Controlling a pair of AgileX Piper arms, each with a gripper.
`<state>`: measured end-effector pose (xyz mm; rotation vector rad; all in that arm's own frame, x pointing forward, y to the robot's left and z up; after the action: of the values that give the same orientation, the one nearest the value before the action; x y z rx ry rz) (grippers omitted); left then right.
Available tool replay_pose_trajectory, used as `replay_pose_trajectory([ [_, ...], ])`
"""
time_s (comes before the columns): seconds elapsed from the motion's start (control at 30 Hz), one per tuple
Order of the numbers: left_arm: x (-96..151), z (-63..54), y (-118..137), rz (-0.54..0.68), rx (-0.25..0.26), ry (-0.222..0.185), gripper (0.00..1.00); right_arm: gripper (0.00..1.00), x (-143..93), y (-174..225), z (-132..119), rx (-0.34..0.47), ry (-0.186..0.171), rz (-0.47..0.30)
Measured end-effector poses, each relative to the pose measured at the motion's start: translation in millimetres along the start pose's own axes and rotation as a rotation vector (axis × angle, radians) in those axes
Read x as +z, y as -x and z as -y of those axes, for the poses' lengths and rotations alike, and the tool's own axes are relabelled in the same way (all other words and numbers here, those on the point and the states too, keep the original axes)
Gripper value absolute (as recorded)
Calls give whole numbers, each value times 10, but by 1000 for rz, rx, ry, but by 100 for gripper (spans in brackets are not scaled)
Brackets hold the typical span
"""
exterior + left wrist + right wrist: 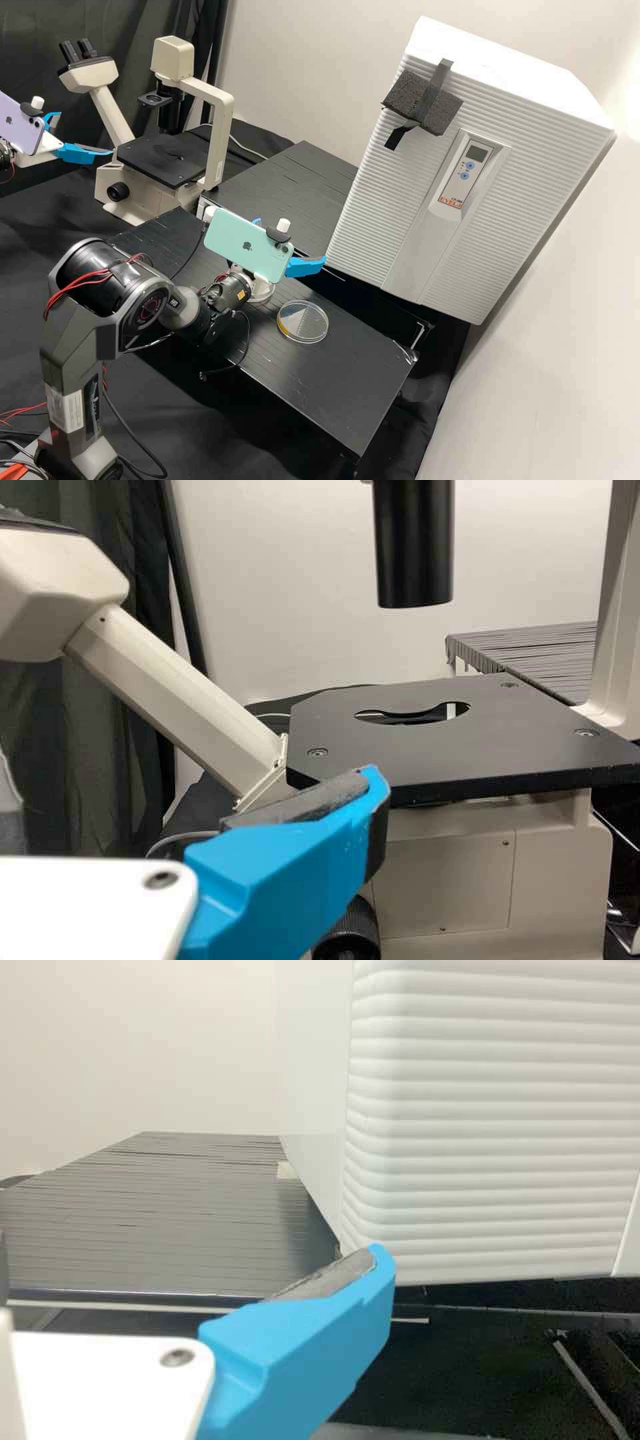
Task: Close the petri dish lid.
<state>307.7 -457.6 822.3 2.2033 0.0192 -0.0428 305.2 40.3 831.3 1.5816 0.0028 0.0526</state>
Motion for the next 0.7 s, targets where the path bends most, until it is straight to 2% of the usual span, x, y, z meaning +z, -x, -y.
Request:
replay_pose_trajectory([
  [0.3,0,0,0,0,0,0,100,100,3,13,3,1,0,-1],
  [0.43,0,0,0,0,0,0,100,100,74,126,-37,12,1,27],
  [0.57,0,0,0,0,0,0,100,100,157,315,-146,64,-11,48],
  [0.7,0,0,0,0,0,0,100,100,238,465,-242,127,-44,52],
])
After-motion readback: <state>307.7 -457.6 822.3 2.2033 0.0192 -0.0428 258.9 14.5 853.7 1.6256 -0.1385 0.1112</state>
